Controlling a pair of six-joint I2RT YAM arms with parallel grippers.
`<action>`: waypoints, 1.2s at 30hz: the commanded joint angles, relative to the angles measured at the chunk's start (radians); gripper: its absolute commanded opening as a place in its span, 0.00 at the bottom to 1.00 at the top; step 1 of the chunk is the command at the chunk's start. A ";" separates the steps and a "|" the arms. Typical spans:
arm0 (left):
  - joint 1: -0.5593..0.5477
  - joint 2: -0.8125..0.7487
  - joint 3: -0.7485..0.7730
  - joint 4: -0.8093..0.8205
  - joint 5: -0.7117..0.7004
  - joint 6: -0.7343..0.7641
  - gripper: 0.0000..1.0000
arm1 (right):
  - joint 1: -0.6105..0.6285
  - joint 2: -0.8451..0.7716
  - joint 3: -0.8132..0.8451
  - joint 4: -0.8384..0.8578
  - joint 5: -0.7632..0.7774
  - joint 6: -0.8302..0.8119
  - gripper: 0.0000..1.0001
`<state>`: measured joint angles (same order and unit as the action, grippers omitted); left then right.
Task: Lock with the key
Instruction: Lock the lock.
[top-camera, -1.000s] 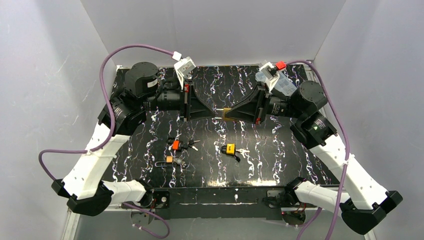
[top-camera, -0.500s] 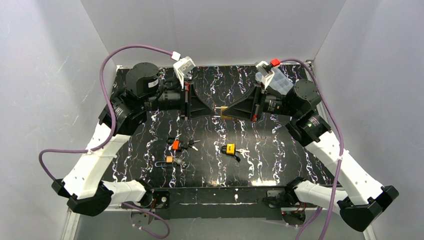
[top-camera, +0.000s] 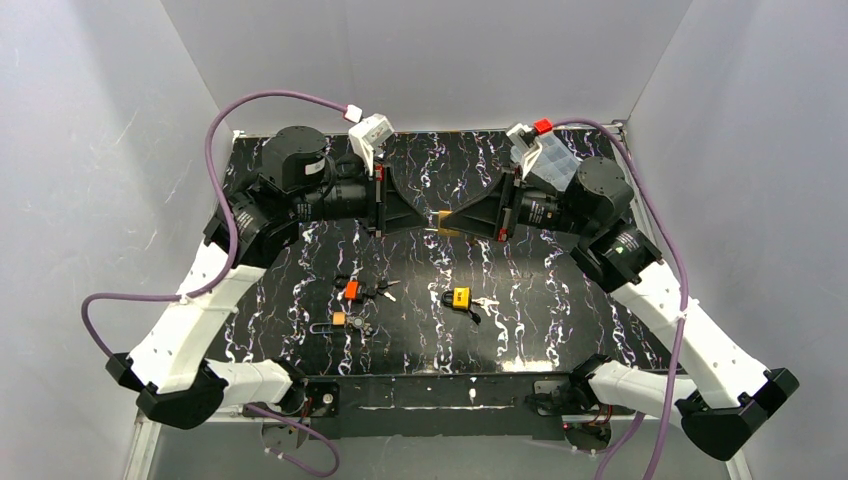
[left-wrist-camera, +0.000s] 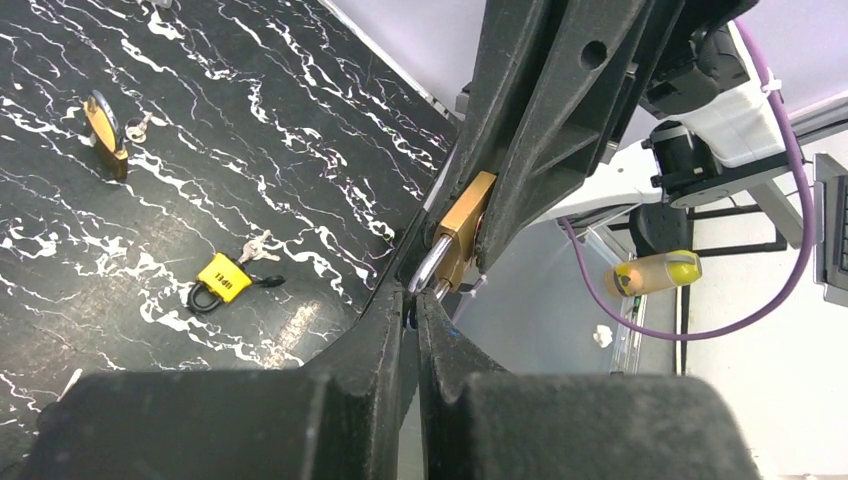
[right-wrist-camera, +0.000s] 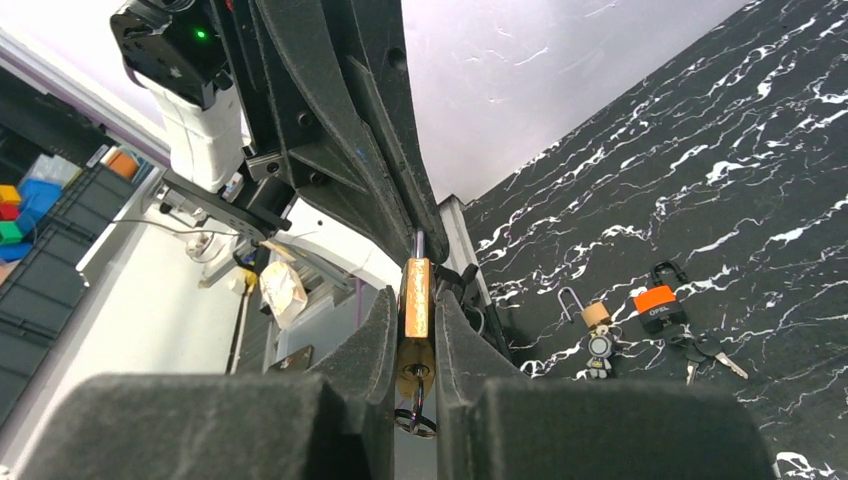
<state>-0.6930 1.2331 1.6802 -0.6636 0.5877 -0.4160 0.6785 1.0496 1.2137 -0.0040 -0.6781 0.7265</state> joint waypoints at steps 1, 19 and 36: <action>-0.078 0.050 0.025 0.098 0.069 -0.020 0.00 | 0.064 0.045 0.051 0.013 0.078 -0.033 0.01; -0.165 0.114 0.109 0.114 0.067 -0.030 0.00 | 0.146 0.131 0.164 -0.206 0.280 -0.132 0.01; -0.228 0.160 0.202 0.196 0.112 -0.084 0.00 | 0.191 0.218 0.184 -0.257 0.375 -0.165 0.01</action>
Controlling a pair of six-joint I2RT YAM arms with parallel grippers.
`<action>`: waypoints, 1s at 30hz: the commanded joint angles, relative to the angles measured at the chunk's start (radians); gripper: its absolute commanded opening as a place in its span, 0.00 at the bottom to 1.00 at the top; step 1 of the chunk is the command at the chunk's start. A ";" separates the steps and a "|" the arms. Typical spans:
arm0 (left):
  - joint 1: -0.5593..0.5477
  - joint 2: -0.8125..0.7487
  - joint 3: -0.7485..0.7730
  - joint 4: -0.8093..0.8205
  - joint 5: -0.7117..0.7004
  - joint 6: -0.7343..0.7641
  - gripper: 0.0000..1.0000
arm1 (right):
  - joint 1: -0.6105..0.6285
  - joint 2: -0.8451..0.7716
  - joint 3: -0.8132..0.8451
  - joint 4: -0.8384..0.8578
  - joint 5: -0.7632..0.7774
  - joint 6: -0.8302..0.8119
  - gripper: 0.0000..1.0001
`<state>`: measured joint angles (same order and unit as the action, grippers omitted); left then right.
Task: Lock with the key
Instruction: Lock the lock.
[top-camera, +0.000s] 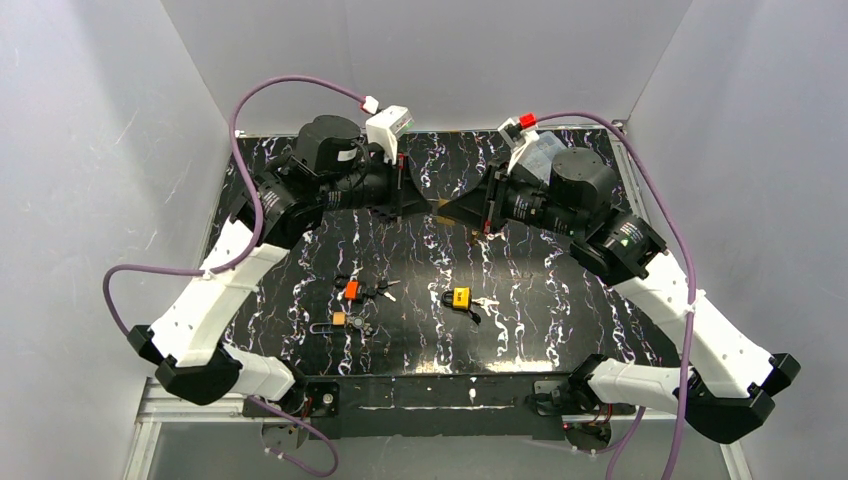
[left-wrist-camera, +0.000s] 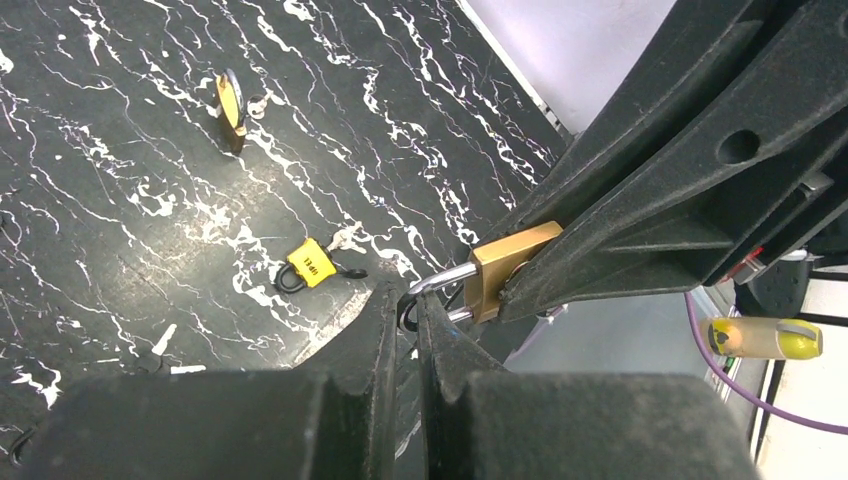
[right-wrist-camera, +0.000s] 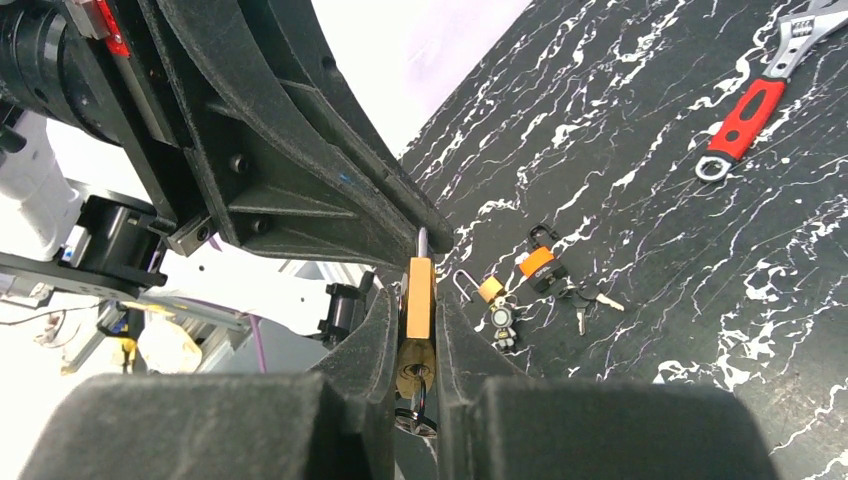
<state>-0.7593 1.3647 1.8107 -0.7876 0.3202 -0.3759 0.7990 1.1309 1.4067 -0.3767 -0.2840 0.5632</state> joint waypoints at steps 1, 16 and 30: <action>-0.162 0.028 0.070 0.334 0.386 -0.133 0.00 | 0.071 0.141 -0.008 0.118 -0.019 -0.002 0.01; -0.166 -0.014 0.029 0.436 0.419 -0.193 0.00 | 0.071 0.194 -0.004 0.138 -0.030 0.000 0.01; 0.019 -0.175 -0.162 0.038 -0.146 0.029 0.00 | -0.147 -0.027 -0.271 0.397 -0.339 0.084 0.71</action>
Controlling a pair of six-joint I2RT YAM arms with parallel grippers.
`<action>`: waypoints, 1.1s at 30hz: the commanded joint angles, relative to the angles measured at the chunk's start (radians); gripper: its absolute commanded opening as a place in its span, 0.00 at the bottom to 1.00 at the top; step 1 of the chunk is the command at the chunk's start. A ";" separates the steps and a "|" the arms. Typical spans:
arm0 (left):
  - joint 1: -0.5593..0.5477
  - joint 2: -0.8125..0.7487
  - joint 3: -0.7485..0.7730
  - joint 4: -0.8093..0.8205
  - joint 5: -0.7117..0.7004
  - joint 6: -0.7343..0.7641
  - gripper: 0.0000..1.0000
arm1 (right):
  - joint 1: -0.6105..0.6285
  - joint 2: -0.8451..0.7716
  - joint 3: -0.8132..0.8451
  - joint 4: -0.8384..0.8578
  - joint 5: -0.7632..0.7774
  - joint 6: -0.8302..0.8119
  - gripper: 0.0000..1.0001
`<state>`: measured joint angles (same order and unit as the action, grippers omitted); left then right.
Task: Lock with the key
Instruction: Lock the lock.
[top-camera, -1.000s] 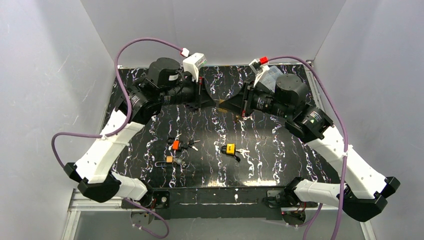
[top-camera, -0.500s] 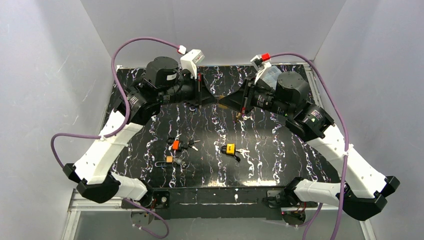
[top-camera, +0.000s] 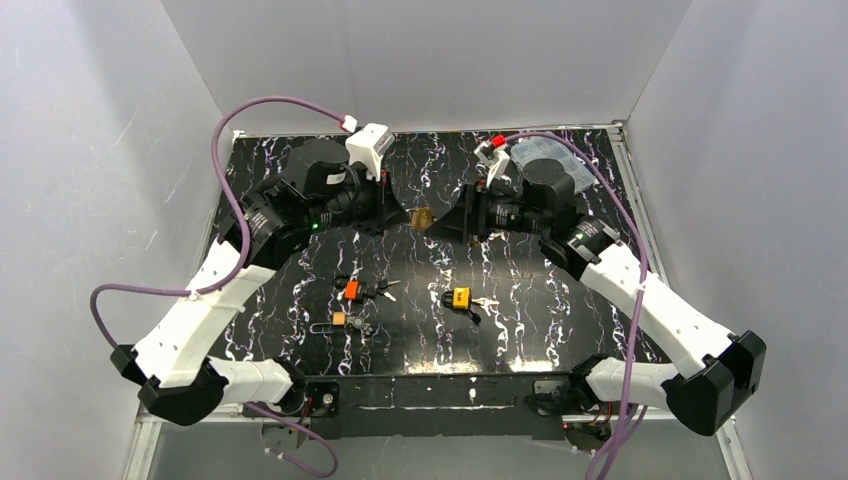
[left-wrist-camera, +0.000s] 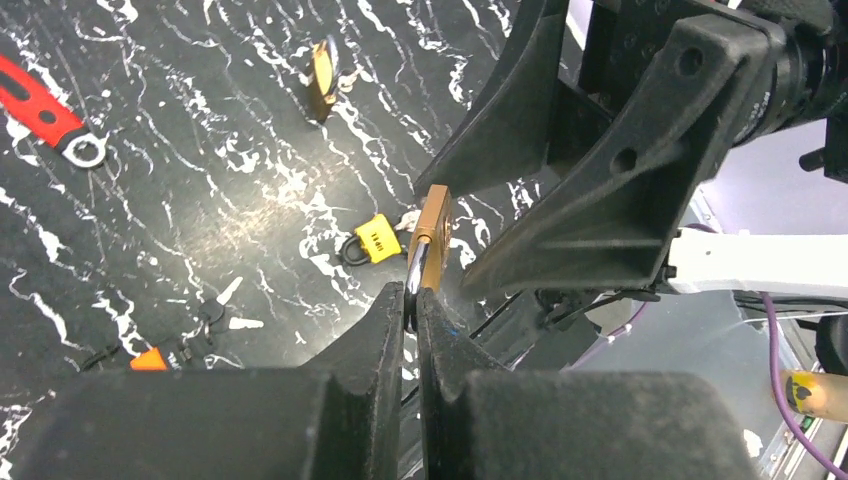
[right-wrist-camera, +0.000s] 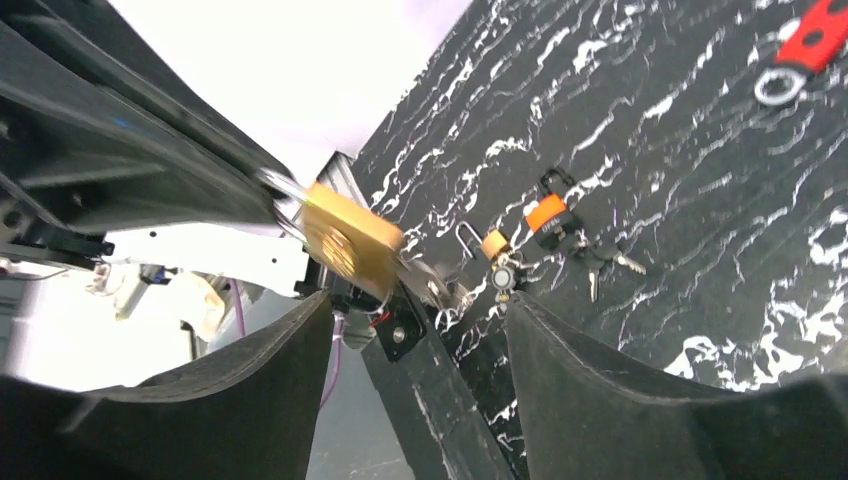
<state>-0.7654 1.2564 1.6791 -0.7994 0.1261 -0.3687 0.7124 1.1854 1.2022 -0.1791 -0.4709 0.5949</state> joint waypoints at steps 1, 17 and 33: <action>0.027 -0.076 -0.038 0.052 0.052 0.025 0.00 | -0.072 -0.095 -0.088 0.227 -0.168 0.062 0.71; 0.074 -0.110 -0.045 0.102 0.238 -0.067 0.00 | -0.137 -0.110 -0.174 0.533 -0.349 0.208 0.46; 0.117 -0.089 -0.017 0.102 0.313 -0.087 0.00 | -0.137 -0.146 -0.159 0.402 -0.265 0.108 0.50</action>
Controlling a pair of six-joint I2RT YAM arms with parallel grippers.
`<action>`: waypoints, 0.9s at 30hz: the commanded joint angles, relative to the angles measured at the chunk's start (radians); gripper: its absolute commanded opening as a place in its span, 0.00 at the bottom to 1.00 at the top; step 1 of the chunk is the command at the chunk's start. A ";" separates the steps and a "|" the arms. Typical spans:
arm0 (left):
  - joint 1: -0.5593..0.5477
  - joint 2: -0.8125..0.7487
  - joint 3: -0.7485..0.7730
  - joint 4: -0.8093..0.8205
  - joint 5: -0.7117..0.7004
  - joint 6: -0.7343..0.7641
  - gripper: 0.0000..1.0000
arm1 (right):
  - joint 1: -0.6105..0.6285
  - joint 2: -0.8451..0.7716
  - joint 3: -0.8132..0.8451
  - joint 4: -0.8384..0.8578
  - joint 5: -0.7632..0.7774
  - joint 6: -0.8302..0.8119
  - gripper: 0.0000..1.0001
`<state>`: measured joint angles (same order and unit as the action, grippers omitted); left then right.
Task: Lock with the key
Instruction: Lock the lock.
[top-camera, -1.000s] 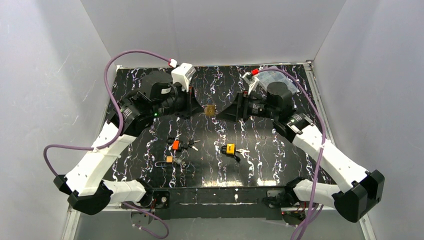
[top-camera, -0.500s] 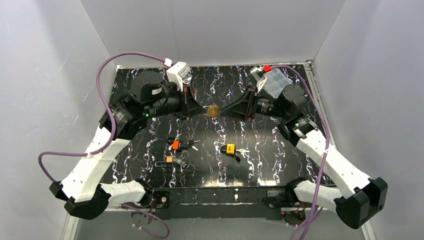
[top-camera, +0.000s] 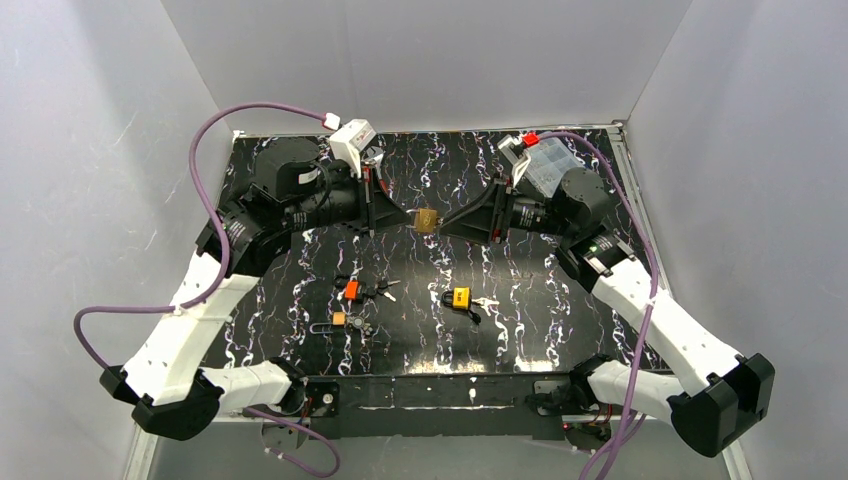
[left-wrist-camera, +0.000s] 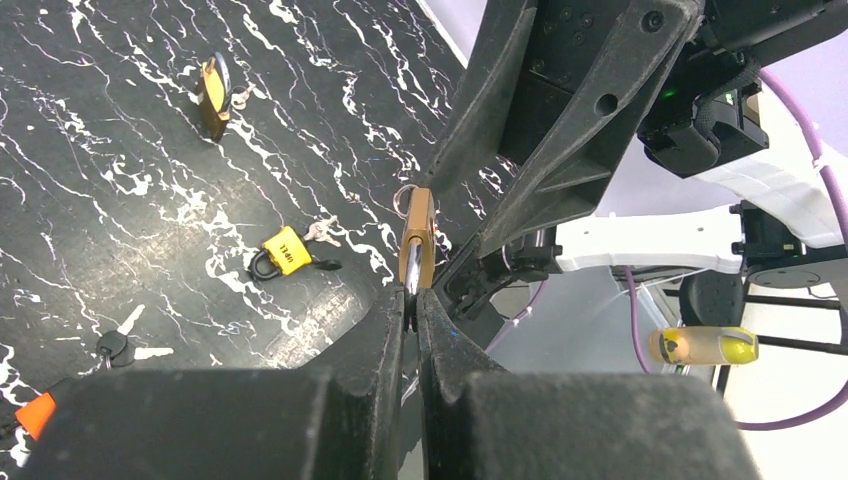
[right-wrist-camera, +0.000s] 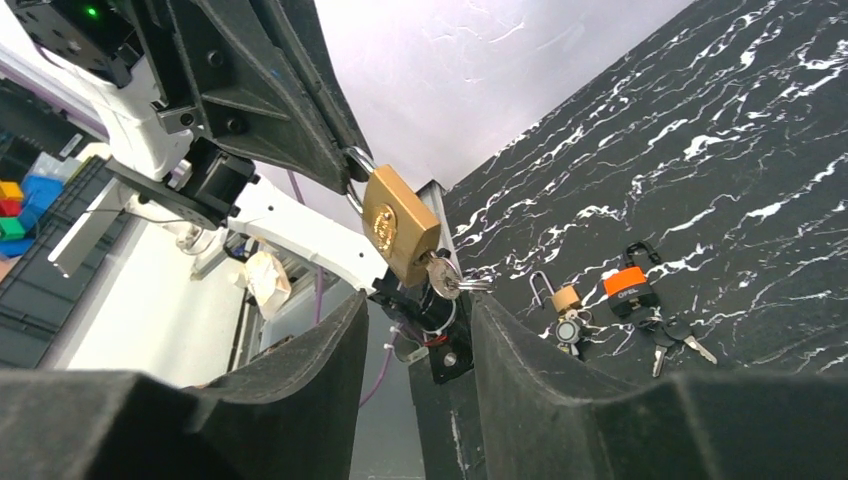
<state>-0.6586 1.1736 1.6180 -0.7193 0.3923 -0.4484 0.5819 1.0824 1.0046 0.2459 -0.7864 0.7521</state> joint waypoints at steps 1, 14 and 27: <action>0.013 -0.005 0.045 0.019 0.049 -0.007 0.00 | -0.007 -0.047 0.037 -0.028 0.057 -0.054 0.52; 0.024 0.022 0.075 0.030 0.110 -0.028 0.00 | 0.004 0.005 0.092 -0.024 0.010 -0.074 0.51; 0.045 0.016 0.065 0.038 0.113 -0.037 0.00 | 0.007 -0.014 0.065 -0.017 0.001 -0.067 0.01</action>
<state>-0.6231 1.2057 1.6562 -0.7116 0.4782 -0.4728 0.5846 1.0935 1.0519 0.1837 -0.7738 0.6945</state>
